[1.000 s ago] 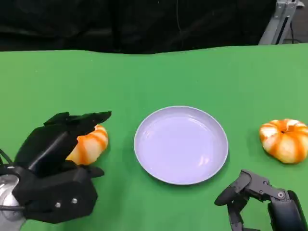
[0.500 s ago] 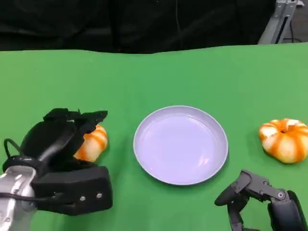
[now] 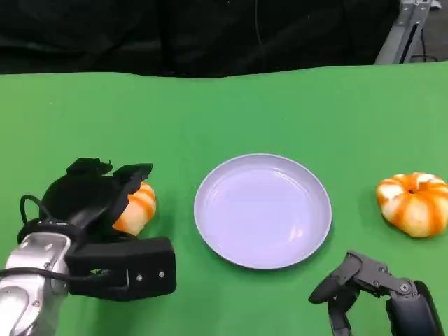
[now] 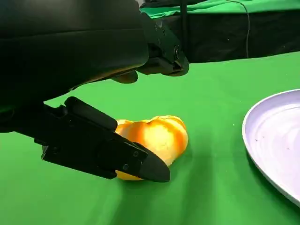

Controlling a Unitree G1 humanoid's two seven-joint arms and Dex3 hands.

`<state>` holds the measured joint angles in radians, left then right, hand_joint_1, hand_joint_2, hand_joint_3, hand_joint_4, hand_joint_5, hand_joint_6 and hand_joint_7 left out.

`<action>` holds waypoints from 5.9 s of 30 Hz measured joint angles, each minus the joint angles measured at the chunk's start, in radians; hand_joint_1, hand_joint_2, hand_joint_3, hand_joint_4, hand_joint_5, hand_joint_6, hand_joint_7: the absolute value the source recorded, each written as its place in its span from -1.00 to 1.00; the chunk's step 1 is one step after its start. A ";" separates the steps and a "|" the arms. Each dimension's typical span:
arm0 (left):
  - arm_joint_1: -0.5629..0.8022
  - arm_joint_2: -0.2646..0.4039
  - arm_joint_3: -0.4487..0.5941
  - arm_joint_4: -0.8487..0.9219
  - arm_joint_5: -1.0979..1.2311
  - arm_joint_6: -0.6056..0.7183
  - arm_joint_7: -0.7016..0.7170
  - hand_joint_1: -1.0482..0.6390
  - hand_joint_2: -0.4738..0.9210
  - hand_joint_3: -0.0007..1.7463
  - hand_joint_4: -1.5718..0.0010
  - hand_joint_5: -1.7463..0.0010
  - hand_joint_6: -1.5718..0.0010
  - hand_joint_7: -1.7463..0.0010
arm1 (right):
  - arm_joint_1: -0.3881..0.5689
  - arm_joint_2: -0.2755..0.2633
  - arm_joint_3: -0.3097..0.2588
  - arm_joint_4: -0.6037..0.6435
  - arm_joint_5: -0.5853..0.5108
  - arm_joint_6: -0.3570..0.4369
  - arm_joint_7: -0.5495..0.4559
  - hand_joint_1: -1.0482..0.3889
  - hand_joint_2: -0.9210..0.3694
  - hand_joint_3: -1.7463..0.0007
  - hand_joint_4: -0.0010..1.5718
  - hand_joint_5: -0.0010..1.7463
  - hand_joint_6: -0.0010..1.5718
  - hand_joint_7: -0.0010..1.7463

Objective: Grasp the bread from the table and place it into the plate.

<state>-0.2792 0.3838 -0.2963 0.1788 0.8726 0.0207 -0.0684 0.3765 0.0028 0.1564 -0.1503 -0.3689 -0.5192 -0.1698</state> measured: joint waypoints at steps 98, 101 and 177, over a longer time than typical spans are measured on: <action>-0.319 -0.196 -0.204 0.661 -0.078 -0.476 0.840 0.07 0.09 0.52 -0.17 -1.00 0.03 -0.92 | 0.014 -0.001 0.006 -0.021 0.008 0.013 0.000 0.58 -0.01 -0.58 -0.02 0.82 0.06 0.42; -0.326 -0.202 -0.209 0.660 -0.078 -0.478 0.838 0.07 0.09 0.51 -0.17 -1.00 0.03 -0.92 | 0.014 -0.001 0.007 -0.021 0.008 0.013 0.000 0.58 0.00 -0.59 -0.02 0.81 0.06 0.42; 0.347 -0.170 0.190 -0.148 -0.897 -0.550 -0.130 0.31 0.33 0.28 -0.01 -0.63 -0.09 -0.23 | 0.014 -0.005 0.007 -0.022 0.018 0.018 0.009 0.51 -0.03 -0.53 -0.02 0.80 0.06 0.43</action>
<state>0.0683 0.2139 -0.1063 0.0306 -0.0244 -0.5293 -0.1987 0.3905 -0.0024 0.1631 -0.1719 -0.3514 -0.5015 -0.1612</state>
